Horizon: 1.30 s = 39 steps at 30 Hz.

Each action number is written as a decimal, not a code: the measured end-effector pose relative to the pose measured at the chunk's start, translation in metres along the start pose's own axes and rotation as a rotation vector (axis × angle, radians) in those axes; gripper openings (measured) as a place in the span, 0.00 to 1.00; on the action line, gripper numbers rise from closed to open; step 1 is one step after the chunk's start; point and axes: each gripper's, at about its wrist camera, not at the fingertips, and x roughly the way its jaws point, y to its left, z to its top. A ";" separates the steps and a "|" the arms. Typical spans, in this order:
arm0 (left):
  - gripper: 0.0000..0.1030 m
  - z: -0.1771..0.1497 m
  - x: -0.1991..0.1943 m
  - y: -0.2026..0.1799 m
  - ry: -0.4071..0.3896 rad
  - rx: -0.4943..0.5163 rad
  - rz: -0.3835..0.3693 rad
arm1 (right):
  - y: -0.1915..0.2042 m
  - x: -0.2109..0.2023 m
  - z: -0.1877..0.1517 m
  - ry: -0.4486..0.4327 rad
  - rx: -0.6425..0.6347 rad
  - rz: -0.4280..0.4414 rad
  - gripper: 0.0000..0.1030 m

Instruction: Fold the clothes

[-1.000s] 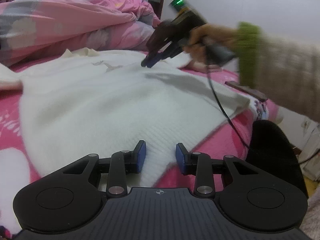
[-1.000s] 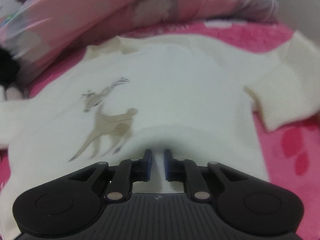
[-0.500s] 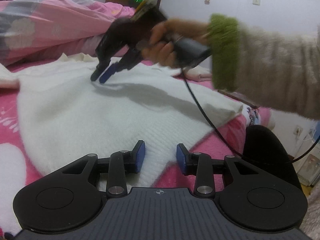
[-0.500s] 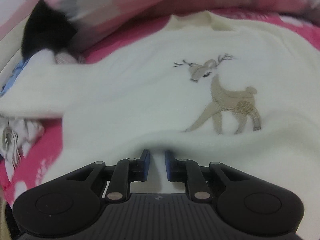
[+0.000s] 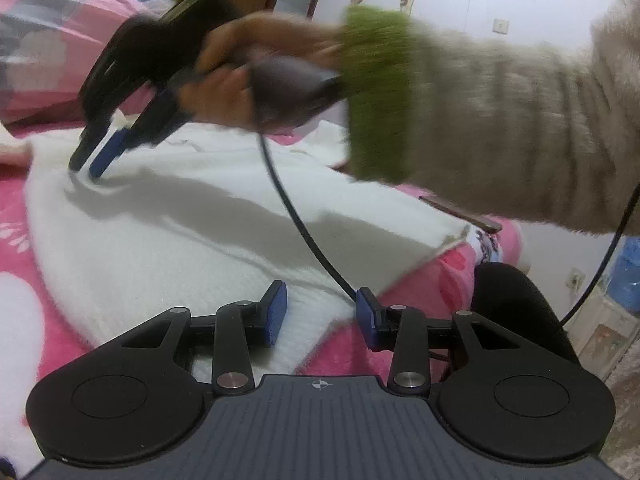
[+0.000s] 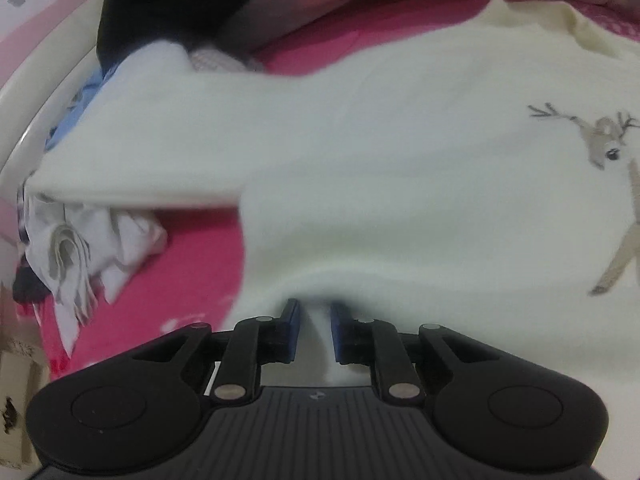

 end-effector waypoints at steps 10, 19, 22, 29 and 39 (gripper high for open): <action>0.38 0.014 -0.026 0.004 -0.042 -0.038 -0.038 | -0.005 -0.073 -0.027 -0.122 0.014 -0.019 0.19; 0.39 0.039 -0.034 0.022 -0.032 0.048 0.041 | -0.004 -0.119 -0.017 -0.262 -0.016 -0.039 0.19; 0.39 0.035 -0.021 0.038 0.036 0.037 0.041 | -0.001 -0.141 -0.003 -0.349 -0.060 -0.095 0.19; 0.39 0.018 -0.022 0.059 0.039 -0.089 -0.033 | -0.009 -0.092 0.044 -0.259 -0.130 -0.155 0.19; 0.39 0.014 -0.017 0.050 0.032 -0.028 -0.017 | -0.037 0.054 0.130 -0.065 -0.190 -0.282 0.18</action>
